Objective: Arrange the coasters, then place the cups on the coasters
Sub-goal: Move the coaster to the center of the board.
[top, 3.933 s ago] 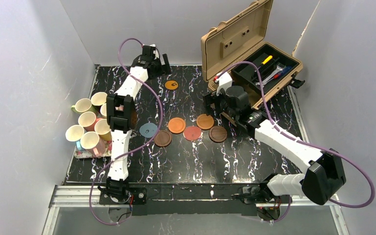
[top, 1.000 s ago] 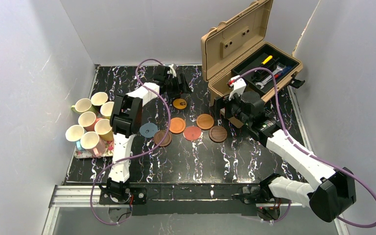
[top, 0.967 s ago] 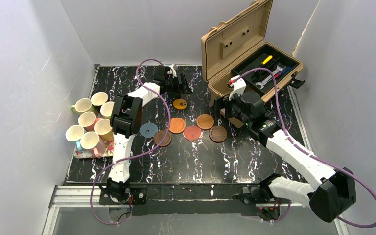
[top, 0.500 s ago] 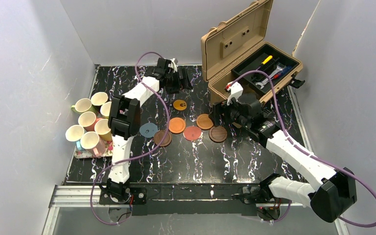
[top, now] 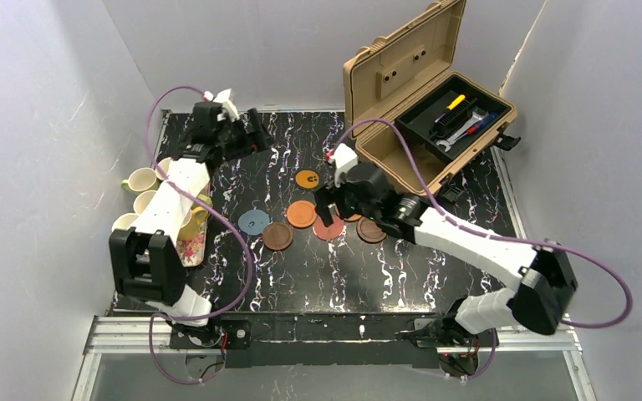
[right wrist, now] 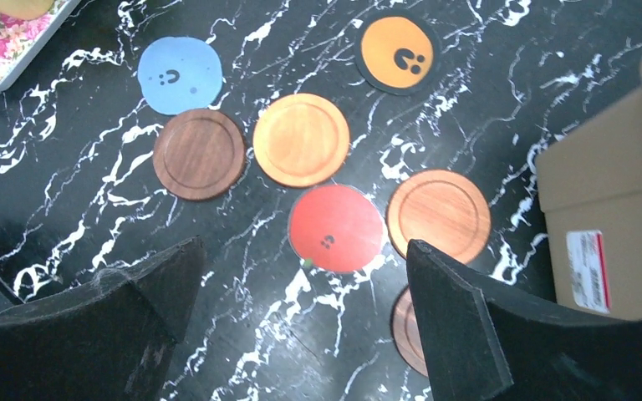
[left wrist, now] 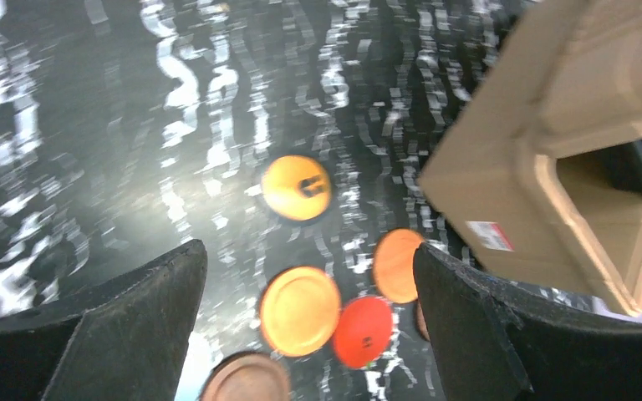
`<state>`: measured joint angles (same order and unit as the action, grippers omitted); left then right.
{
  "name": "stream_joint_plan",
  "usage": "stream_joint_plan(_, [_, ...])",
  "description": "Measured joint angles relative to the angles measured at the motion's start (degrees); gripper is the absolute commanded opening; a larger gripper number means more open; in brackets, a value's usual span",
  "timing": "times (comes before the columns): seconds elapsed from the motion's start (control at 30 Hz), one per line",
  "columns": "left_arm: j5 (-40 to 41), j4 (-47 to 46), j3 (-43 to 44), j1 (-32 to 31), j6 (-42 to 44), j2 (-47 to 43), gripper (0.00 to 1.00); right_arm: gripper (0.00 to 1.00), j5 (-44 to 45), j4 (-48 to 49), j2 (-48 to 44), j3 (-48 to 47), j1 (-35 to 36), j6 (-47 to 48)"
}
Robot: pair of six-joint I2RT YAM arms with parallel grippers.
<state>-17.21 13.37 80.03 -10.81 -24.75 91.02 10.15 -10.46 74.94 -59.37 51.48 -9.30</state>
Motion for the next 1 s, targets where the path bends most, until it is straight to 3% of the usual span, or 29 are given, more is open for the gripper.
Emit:
stream_joint_plan(0.13, [4.1,1.0,-7.8,3.4,2.3,-7.0,0.93,0.99,2.7,-0.6,9.2,-7.7,1.7,-1.1])
stream_joint_plan(0.47, [18.6,0.9,-10.6,2.7,9.3,-20.6,0.96,0.99,4.7,-9.0,36.6,-31.0,1.4,-1.5])
stream_joint_plan(0.73, [23.0,-0.5,-14.8,2.8,10.5,-21.1,0.98,0.99,4.9,-16.9,55.3,-52.9,-0.7,-0.7])
stream_joint_plan(1.0, [23.9,-1.0,-14.9,2.8,10.8,-21.1,0.98,0.99,3.8,-21.9,62.0,-59.7,-4.8,0.5])
